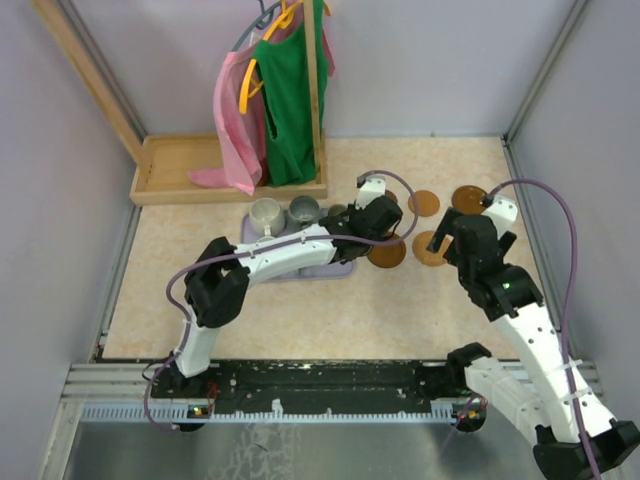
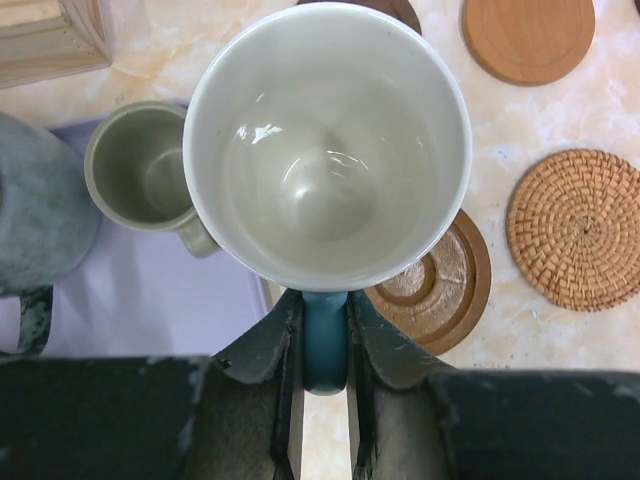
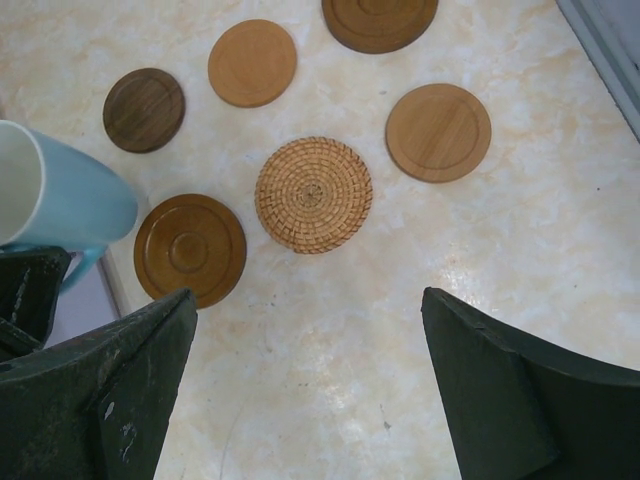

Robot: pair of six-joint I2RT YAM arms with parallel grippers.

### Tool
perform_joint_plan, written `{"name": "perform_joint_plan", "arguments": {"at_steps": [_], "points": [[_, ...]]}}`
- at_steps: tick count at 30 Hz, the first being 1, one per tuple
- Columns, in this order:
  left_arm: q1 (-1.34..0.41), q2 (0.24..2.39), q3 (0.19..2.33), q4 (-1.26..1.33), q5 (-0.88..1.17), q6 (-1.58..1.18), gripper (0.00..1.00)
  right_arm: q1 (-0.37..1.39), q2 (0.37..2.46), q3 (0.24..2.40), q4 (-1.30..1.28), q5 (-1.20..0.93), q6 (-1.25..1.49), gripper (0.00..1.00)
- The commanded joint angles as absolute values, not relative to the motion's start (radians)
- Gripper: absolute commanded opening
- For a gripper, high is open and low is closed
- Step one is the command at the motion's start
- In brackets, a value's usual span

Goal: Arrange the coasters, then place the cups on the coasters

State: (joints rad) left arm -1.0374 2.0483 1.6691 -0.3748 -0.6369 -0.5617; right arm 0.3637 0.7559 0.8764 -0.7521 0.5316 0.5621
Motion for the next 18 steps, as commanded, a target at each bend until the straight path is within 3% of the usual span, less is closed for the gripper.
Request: {"name": "perform_joint_plan", "arguments": {"at_steps": [1, 18], "points": [[-1.006, 2.060, 1.760, -0.300, -0.662, -0.534, 0.00, 0.332, 0.756, 0.872, -0.739, 0.556, 0.578, 0.94], [-0.942, 2.226, 1.980, -0.264, -0.602, -0.451, 0.00, 0.298, 0.744, 0.805, -0.720, 0.491, 0.605, 0.94]]}}
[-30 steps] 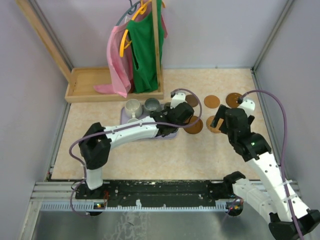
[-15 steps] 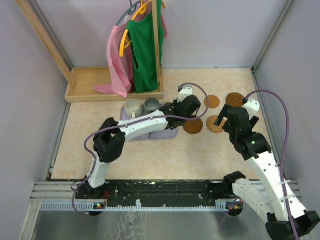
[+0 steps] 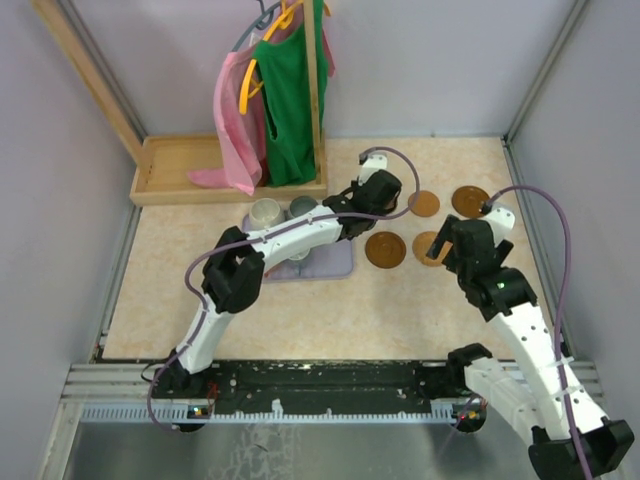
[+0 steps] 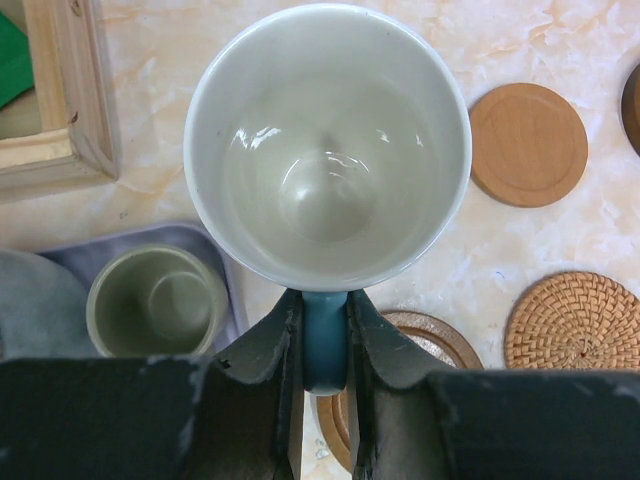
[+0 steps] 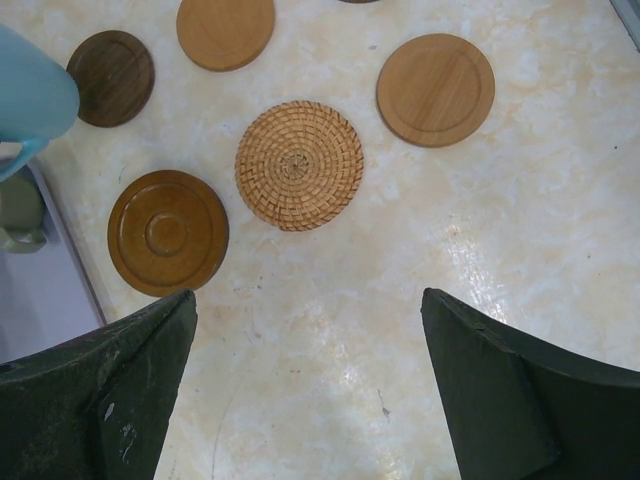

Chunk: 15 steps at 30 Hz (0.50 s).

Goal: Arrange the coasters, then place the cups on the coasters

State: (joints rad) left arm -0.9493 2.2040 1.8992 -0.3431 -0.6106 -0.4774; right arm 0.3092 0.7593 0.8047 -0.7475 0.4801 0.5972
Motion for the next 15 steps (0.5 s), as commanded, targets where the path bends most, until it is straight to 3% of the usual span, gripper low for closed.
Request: {"name": "perform_joint_plan", "arguments": {"at_steps": [1, 15], "points": [[-0.940, 2.236, 1.992, -0.263, -0.598, -0.448, 0.00, 0.297, 0.745, 0.804, -0.721, 0.491, 0.604, 0.94], [-0.925, 2.286, 2.027, -0.205, -0.597, -0.399, 0.00, 0.296, 0.739, 0.780, -0.731, 0.484, 0.614, 0.94]]}}
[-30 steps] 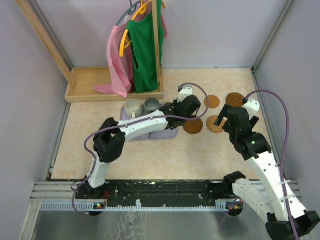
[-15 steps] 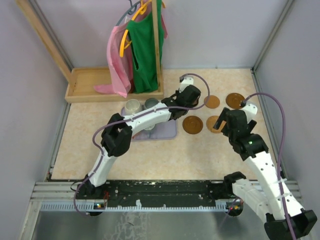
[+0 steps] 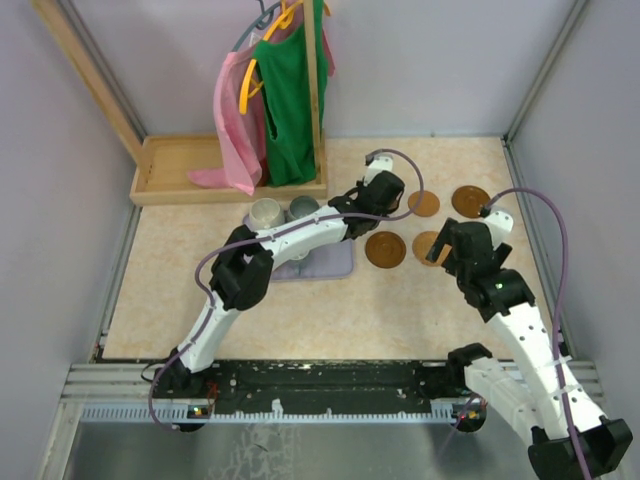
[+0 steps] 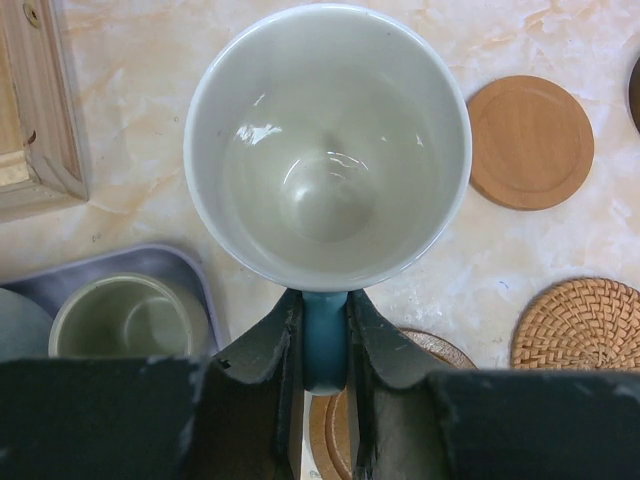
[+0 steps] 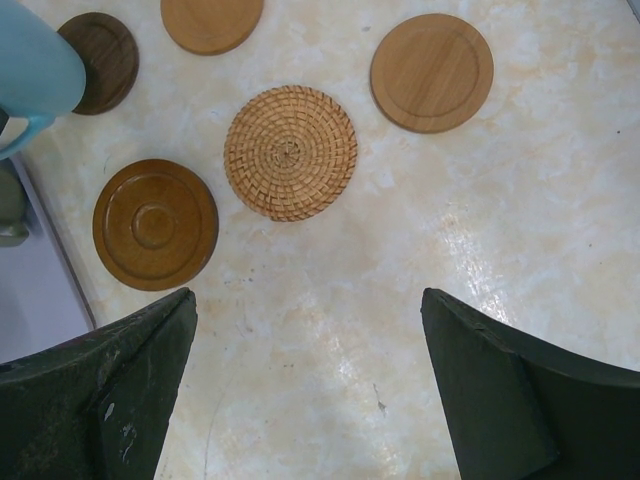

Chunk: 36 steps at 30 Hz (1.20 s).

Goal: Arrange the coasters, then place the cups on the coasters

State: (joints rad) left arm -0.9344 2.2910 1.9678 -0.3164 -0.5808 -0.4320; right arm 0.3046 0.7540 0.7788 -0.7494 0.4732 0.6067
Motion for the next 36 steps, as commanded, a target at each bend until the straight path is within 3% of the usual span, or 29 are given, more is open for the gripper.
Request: {"name": "perform_joint_plan", "arguments": {"at_steps": [1, 36], "points": [[-0.926, 2.287, 2.026, -0.197, -0.598, -0.392, 0.00, 0.296, 0.738, 0.777, -0.732, 0.483, 0.614, 0.94], [-0.910, 2.357, 2.038, -0.101, -0.558, -0.378, 0.00, 0.293, 0.750, 0.761, -0.732, 0.493, 0.613, 0.94]]}}
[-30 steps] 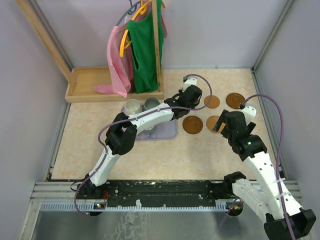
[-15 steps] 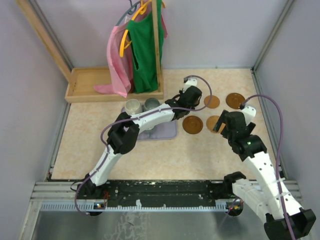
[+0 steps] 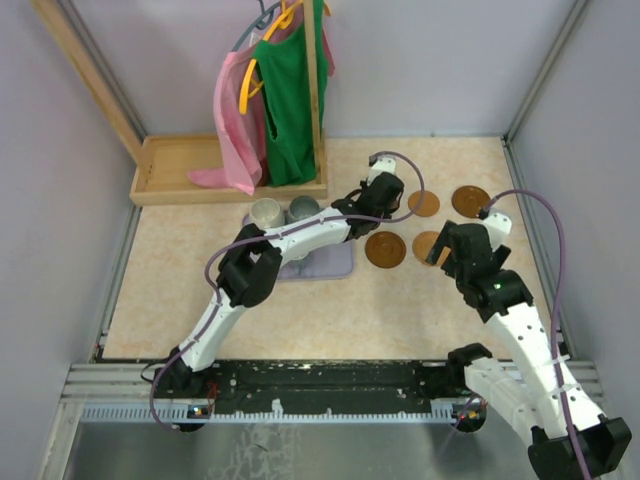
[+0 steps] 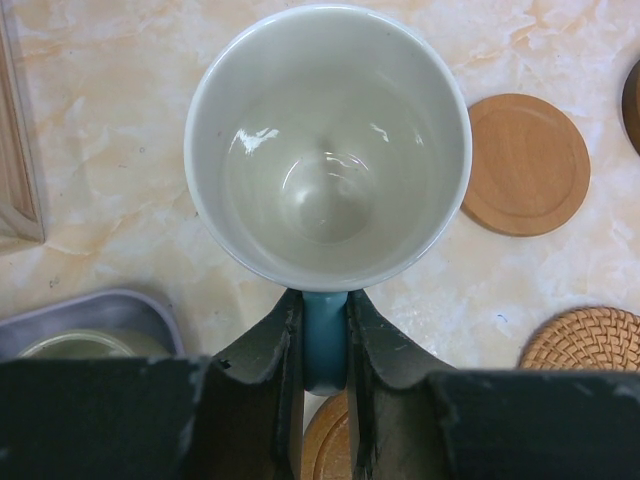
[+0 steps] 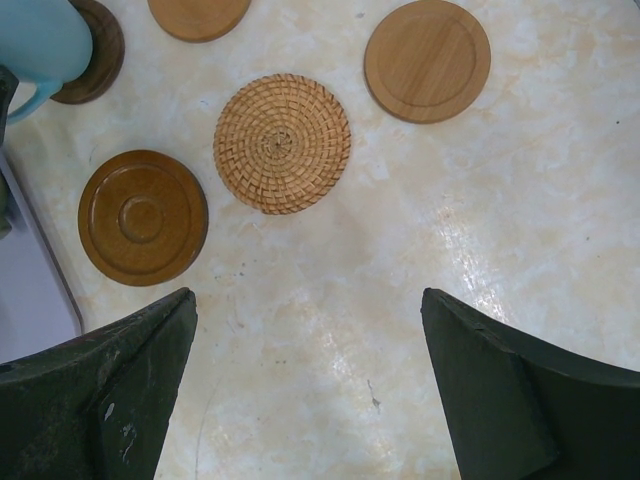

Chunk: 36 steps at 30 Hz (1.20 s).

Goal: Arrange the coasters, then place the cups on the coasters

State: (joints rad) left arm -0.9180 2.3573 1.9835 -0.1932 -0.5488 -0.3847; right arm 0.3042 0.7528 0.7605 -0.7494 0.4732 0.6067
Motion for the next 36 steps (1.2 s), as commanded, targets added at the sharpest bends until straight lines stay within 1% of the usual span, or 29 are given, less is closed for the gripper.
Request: {"name": "perform_joint_plan", "arguments": {"at_steps": [1, 15, 17, 19, 23, 28, 29, 31, 36], "points": [[-0.910, 2.359, 2.038, -0.100, -0.557, -0.379, 0.00, 0.293, 0.751, 0.761, -0.732, 0.491, 0.612, 0.94], [-0.902, 2.376, 2.037, -0.112, -0.546, -0.380, 0.01, 0.293, 0.755, 0.758, -0.726, 0.489, 0.611, 0.94], [-0.904, 2.376, 2.033, -0.115, -0.539, -0.381, 0.06, 0.293, 0.753, 0.759, -0.727, 0.488, 0.611, 0.94], [-0.903, 2.374, 2.028, -0.114, -0.536, -0.385, 0.09, 0.293, 0.751, 0.758, -0.728, 0.488, 0.611, 0.94], [-0.903, 2.367, 2.015, -0.112, -0.535, -0.384, 0.19, 0.293, 0.747, 0.756, -0.727, 0.489, 0.613, 0.94], [-0.903, 2.362, 2.006, -0.110, -0.533, -0.387, 0.36, 0.292, 0.747, 0.755, -0.726, 0.488, 0.612, 0.94], [-0.904, 2.363, 2.006, -0.108, -0.532, -0.387, 0.38, 0.293, 0.746, 0.756, -0.727, 0.489, 0.612, 0.94], [-0.904, 2.361, 2.005, -0.107, -0.532, -0.387, 0.40, 0.293, 0.744, 0.755, -0.727, 0.490, 0.613, 0.94], [-0.905, 2.361, 2.005, -0.102, -0.532, -0.385, 0.40, 0.293, 0.742, 0.755, -0.728, 0.490, 0.612, 0.94]]}}
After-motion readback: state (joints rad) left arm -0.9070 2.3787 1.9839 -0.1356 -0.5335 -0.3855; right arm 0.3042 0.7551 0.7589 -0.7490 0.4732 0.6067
